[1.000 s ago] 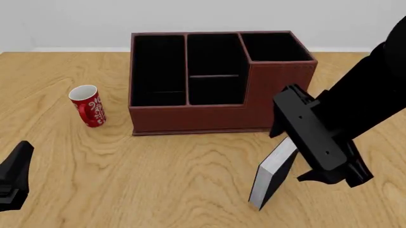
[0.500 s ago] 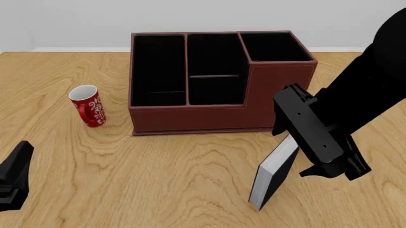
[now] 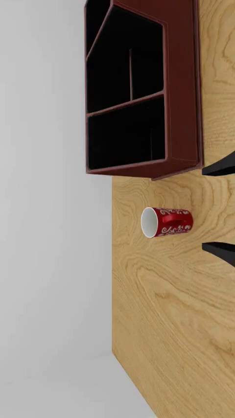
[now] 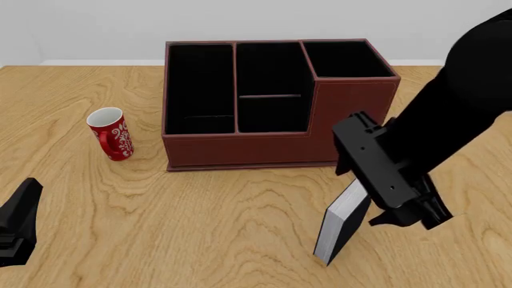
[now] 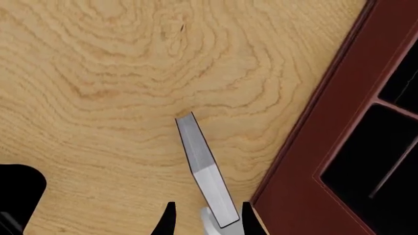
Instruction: Pick up the book and place it in the right compartment of the caddy.
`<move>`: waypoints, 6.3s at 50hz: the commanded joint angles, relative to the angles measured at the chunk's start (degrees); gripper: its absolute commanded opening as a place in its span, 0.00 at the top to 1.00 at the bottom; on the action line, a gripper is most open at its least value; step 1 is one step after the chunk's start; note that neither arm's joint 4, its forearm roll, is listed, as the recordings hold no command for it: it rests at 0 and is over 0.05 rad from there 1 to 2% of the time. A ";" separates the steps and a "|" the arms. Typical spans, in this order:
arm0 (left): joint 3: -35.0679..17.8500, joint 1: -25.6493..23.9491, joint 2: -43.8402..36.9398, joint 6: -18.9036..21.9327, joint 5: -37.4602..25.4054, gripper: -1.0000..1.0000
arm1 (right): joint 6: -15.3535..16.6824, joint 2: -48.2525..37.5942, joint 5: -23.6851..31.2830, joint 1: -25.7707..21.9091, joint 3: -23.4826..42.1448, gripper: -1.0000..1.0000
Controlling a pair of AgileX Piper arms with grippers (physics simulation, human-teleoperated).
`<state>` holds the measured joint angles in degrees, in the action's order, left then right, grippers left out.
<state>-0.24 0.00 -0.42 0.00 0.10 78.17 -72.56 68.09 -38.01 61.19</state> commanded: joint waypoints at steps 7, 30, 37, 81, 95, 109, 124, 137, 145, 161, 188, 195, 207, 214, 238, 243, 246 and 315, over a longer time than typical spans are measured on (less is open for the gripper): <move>0.00 0.00 0.00 0.00 0.00 0.00 | -0.26 -1.33 -1.52 0.13 -1.33 0.00; 0.00 0.00 0.00 0.00 0.00 0.00 | 3.80 -3.38 -1.67 3.27 -0.36 0.00; 0.00 0.00 0.00 0.00 0.00 0.00 | 4.45 -3.88 -2.58 3.40 -0.76 0.00; 0.00 0.00 0.00 0.00 0.00 0.00 | 2.33 -9.06 -7.45 -0.30 -2.62 0.00; 0.00 0.00 0.00 0.00 0.00 0.00 | 0.20 -10.98 -10.73 -2.62 -5.52 0.00; 0.00 0.00 0.00 0.00 0.00 0.00 | -17.87 -7.09 -15.56 -18.78 -4.99 1.00; 0.00 0.00 0.00 0.00 0.00 0.00 | -30.75 -5.30 -11.50 -22.82 5.49 1.00; 0.00 0.00 0.00 0.00 0.00 0.00 | -35.85 -6.68 -6.62 -18.66 15.46 1.00; 0.00 0.00 0.00 0.00 0.00 0.00 | -41.94 -7.90 -1.63 -18.89 24.18 1.00; 0.00 0.00 0.00 0.00 0.00 0.00 | -53.01 -7.77 1.81 -20.25 30.12 1.00; 0.00 0.00 0.00 0.00 0.00 0.00 | -59.00 -7.22 1.81 -15.67 36.01 1.00; 0.00 0.00 0.00 0.00 0.00 0.00 | -56.45 -8.50 1.81 -10.05 40.34 1.00; 0.00 0.00 0.00 0.00 0.00 0.00 | -53.86 -9.00 1.81 -6.84 43.01 1.00; 0.00 0.00 0.00 0.00 0.00 0.00 | -52.71 -9.28 1.81 -5.52 45.77 1.00; 0.00 0.00 0.00 0.00 0.00 0.00 | -47.59 -11.87 1.81 -0.40 53.22 1.00; 0.00 0.00 0.00 0.00 0.00 0.00 | -47.34 -13.25 1.81 1.35 56.22 1.00; 0.00 0.00 0.00 0.00 0.00 0.00 | -45.44 -14.26 1.81 3.45 57.22 1.00; 0.00 0.00 0.00 0.00 0.00 0.00 | -45.94 -29.00 1.81 15.36 72.20 1.00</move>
<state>-0.24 0.00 -0.42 0.00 0.10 33.14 -99.96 69.90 -24.40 131.72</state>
